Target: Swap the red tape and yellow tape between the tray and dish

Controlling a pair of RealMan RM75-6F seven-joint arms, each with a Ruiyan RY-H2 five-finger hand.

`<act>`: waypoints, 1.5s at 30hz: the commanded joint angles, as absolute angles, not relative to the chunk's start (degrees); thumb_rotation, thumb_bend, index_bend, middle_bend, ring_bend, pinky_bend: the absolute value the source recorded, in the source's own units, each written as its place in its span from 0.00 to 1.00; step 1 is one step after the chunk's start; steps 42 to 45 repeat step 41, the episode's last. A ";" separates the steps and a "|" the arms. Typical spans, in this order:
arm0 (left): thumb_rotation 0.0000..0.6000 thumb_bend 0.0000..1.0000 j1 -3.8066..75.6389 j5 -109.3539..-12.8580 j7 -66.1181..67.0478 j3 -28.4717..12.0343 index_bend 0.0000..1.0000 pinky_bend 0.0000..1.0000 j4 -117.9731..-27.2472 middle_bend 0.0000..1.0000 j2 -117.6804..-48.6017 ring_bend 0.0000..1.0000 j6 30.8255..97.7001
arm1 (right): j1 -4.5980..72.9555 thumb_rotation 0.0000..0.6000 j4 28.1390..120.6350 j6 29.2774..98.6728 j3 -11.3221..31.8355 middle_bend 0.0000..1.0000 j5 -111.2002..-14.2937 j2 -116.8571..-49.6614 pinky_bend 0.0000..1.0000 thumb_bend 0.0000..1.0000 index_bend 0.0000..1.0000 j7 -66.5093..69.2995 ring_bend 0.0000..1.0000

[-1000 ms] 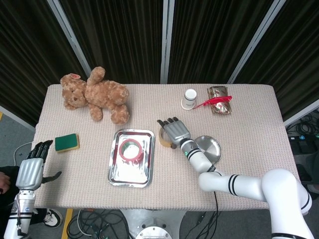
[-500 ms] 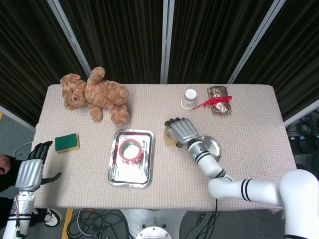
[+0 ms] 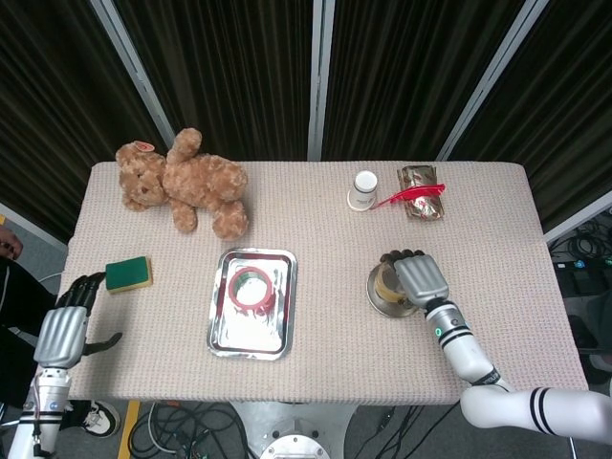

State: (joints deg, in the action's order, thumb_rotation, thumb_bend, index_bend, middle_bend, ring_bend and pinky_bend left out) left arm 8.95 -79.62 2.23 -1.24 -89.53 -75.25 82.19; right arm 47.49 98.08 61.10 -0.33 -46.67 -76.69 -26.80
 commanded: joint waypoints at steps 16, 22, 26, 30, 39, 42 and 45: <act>1.00 0.10 8.61 -80.54 2.60 -1.94 0.02 0.19 -89.75 0.07 -75.36 0.04 81.75 | 41.65 1.00 98.41 60.64 0.50 0.00 -55.79 -74.86 0.00 0.00 0.00 -19.99 0.00; 1.00 0.10 8.56 -81.63 3.58 -2.35 0.02 0.19 -90.73 0.07 -75.09 0.04 82.69 | 30.21 1.00 102.16 78.10 -4.24 0.00 -67.50 -71.05 0.00 0.00 0.00 -18.89 0.00; 1.00 0.10 8.93 -81.66 6.66 -3.14 0.02 0.19 -90.34 0.07 -75.40 0.04 83.16 | 20.44 1.00 96.77 90.69 -7.32 0.00 -74.39 -72.39 0.00 0.00 0.00 -14.68 0.00; 1.00 0.10 9.20 -82.15 10.06 -4.01 0.04 0.18 -88.88 0.07 -75.87 0.04 84.45 | 14.50 1.00 92.45 95.44 -8.05 0.00 -75.77 -72.92 0.00 0.00 0.00 -10.48 0.00; 1.00 0.10 9.48 -85.46 7.94 -2.49 0.05 0.17 -85.24 0.07 -74.82 0.04 84.11 | 10.17 1.00 90.43 95.26 -5.91 0.00 -76.24 -72.73 0.00 0.00 0.00 -9.10 0.00; 1.00 0.10 9.34 -85.70 6.99 -2.25 0.05 0.17 -84.93 0.07 -74.89 0.04 84.09 | 9.70 1.00 90.55 94.74 -5.46 0.00 -76.54 -72.76 0.00 0.00 0.00 -9.28 0.00; 1.00 0.10 9.34 -85.70 6.99 -2.25 0.05 0.17 -84.93 0.07 -74.89 0.04 84.09 | 9.70 1.00 90.55 94.74 -5.46 0.00 -76.54 -72.76 0.00 0.00 0.00 -9.28 0.00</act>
